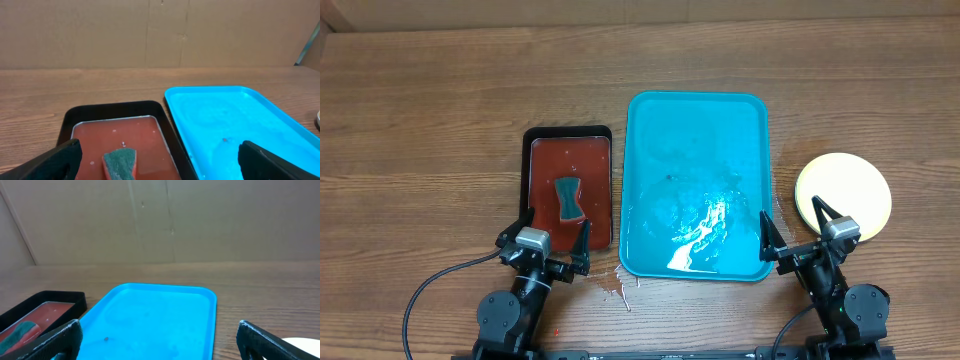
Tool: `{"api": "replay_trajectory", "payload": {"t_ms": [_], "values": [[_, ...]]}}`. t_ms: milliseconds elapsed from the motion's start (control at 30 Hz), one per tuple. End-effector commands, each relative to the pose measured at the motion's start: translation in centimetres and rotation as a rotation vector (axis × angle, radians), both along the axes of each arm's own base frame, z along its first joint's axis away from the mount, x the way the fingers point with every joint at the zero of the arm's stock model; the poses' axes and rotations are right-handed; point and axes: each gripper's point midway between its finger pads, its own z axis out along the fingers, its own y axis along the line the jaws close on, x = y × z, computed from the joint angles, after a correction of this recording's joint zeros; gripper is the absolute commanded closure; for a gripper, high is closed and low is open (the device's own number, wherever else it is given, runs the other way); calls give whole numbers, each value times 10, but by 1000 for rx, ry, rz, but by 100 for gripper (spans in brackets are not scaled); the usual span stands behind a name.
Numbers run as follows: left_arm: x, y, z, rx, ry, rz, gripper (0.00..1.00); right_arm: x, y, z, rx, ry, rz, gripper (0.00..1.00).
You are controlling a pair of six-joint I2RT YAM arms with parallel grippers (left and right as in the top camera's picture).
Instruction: Clean dirty plates on tray and stack at the side
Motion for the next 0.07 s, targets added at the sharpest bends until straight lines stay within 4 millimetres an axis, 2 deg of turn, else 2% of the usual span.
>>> {"api": "replay_trajectory", "payload": {"t_ms": [0,33], "values": [[1,3,-2,-13,7,17,0,0,0,-2,0,-3,-5,0],[1,3,-2,-13,7,17,0,0,0,-2,0,-3,-5,0]]}}
